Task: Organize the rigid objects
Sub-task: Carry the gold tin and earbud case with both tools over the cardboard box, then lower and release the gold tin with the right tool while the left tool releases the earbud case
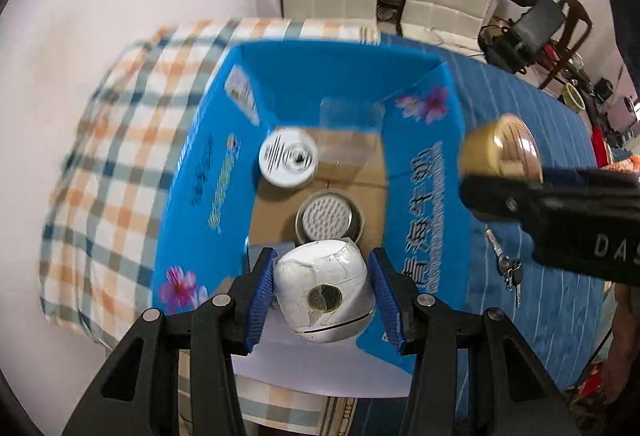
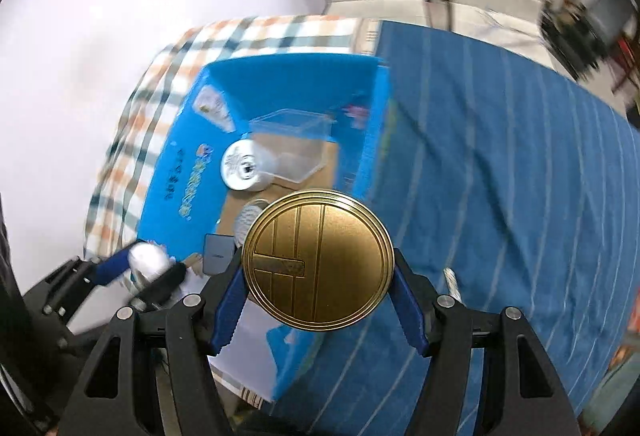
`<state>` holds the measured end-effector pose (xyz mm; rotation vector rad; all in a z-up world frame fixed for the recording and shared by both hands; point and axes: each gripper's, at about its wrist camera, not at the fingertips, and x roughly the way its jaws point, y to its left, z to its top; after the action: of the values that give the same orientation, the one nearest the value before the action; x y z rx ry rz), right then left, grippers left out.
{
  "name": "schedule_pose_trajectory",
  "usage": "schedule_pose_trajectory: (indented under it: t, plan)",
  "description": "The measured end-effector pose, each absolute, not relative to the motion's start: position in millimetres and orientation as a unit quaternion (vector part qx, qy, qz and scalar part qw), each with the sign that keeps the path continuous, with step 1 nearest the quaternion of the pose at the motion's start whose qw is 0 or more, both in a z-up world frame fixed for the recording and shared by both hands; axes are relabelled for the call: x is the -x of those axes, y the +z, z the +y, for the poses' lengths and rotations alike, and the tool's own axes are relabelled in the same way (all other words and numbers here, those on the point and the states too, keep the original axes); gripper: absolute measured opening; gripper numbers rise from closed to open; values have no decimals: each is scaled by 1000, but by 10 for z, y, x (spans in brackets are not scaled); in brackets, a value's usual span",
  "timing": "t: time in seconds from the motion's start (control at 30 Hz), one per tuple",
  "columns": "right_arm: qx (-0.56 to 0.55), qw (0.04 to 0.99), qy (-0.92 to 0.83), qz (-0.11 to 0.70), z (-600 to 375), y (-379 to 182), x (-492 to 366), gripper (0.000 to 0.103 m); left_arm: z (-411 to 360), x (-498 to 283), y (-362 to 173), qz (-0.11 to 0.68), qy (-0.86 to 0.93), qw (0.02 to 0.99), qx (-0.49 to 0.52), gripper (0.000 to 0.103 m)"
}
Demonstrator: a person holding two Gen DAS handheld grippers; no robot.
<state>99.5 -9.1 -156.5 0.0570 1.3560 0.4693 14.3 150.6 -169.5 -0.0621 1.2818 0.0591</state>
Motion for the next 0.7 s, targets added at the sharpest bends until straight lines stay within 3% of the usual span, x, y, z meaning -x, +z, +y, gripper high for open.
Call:
schedule_pose_trajectory:
  t: [0.7]
  plan:
    - [56, 689, 198, 695, 962, -2696, -1468, 68, 1662, -61, -2515, 651, 39, 750, 106, 45]
